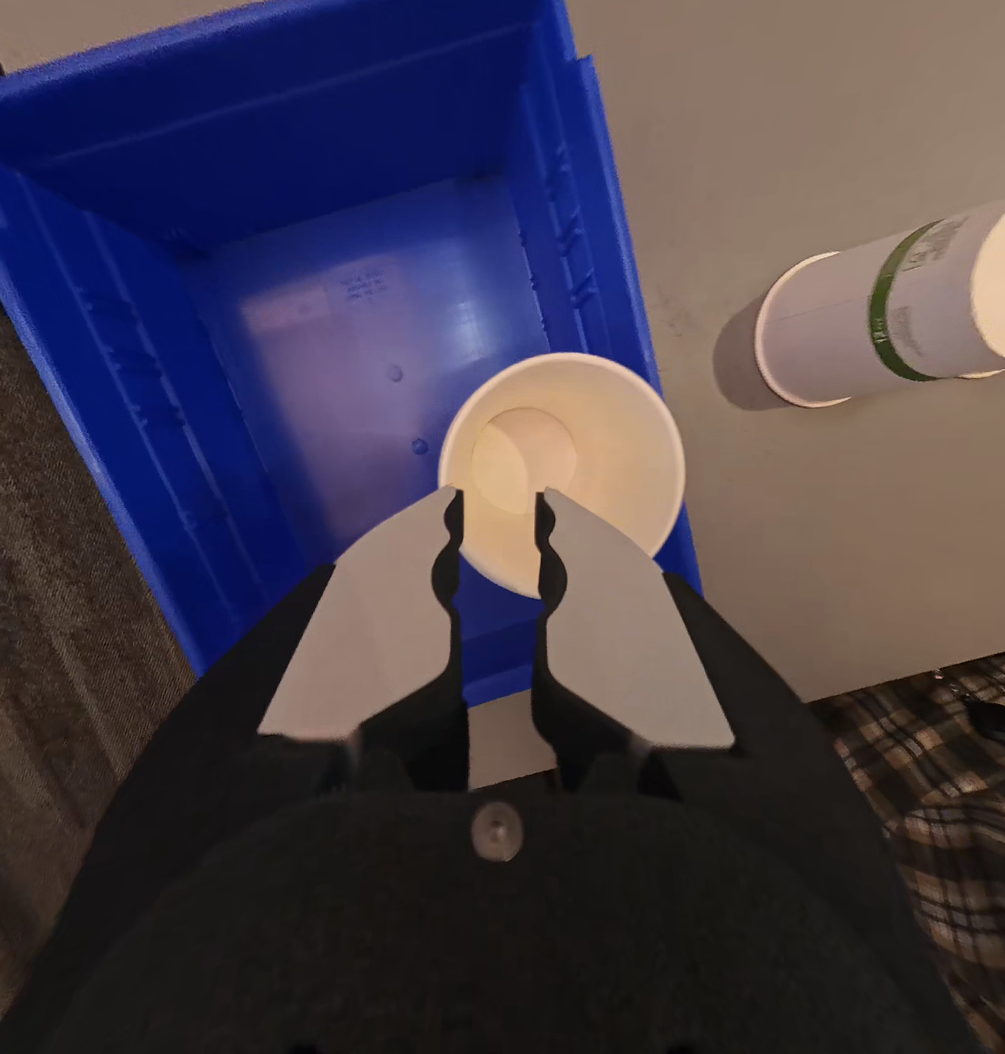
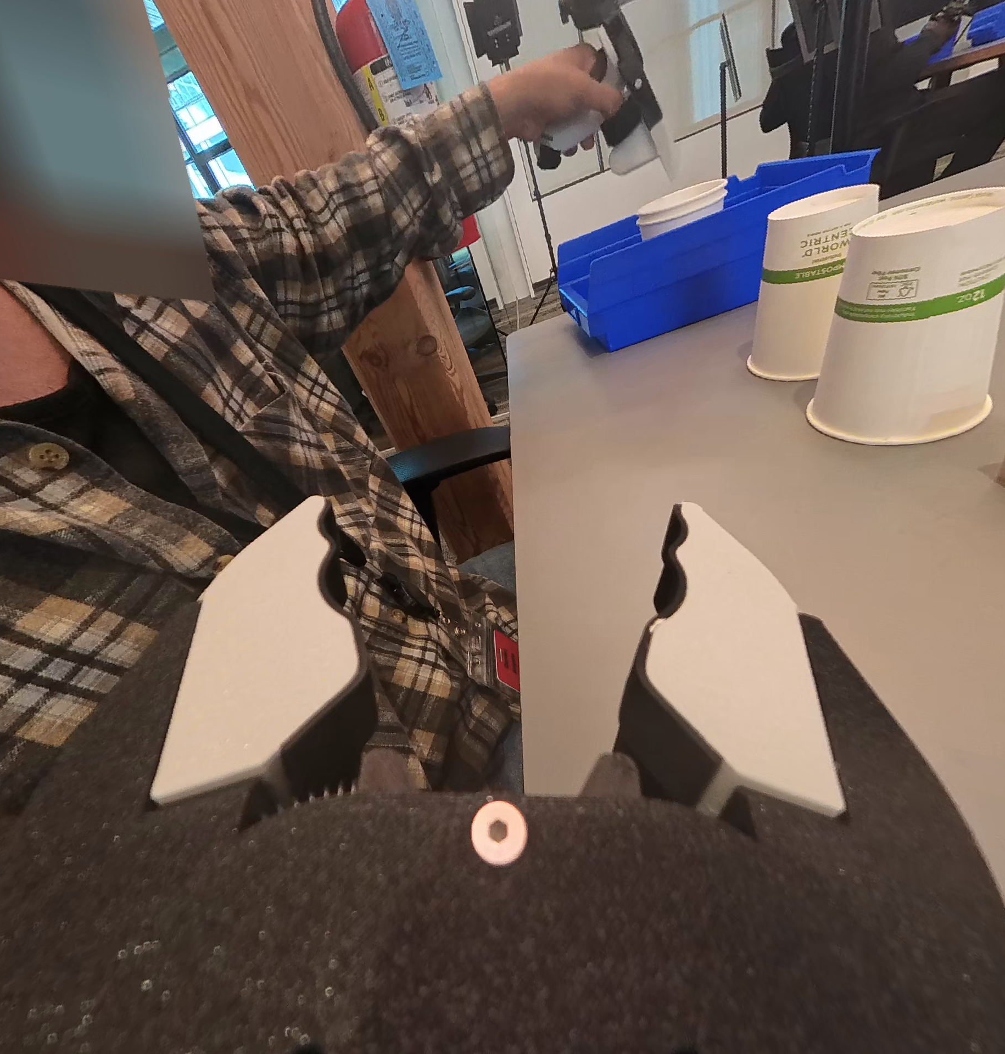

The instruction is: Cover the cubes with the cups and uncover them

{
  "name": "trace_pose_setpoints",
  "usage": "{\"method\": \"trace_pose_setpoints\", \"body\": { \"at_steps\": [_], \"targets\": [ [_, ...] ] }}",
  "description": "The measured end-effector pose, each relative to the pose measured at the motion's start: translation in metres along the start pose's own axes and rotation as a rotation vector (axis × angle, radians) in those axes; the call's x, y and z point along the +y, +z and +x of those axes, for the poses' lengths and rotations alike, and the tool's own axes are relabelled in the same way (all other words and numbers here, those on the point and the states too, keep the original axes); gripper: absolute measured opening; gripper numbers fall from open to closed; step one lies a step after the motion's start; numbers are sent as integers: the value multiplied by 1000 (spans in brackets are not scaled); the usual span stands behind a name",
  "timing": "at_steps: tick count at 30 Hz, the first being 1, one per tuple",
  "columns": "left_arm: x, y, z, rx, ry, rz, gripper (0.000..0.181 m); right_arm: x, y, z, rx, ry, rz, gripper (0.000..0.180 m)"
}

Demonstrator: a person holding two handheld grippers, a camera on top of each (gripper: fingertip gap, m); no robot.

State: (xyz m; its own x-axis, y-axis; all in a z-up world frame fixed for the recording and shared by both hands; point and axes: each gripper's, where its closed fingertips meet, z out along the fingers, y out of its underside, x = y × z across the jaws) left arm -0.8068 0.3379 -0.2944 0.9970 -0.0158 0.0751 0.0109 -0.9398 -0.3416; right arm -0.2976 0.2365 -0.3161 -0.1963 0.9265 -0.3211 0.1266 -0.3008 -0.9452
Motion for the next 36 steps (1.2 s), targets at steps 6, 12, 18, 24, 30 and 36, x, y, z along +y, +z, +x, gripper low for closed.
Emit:
{"method": "trace_pose_setpoints", "body": {
  "at_steps": [6, 12, 18, 24, 30, 36],
  "targets": [
    [1, 5, -16, -76, -17, -15, 28, 1, 0, 0, -3, 2, -6, 107],
    [9, 18, -13, -8, -47, -72, 21, 0, -2, 1, 3, 2, 3, 107],
    [2, 8, -17, 47, -91, -53, 3, 0, -4, 2, 15, 8, 3, 106],
    [-14, -7, -27, 81, -183, -50, 3, 2, -3, 3, 17, 11, 0, 106],
    [-36, -18, -39, 27, -214, -5, 3, 4, -3, 4, 24, 18, -8, 106],
    [-51, -13, -48, -23, -215, 39, 4, 6, -2, 7, 22, 27, -13, 106]
  ]
}}
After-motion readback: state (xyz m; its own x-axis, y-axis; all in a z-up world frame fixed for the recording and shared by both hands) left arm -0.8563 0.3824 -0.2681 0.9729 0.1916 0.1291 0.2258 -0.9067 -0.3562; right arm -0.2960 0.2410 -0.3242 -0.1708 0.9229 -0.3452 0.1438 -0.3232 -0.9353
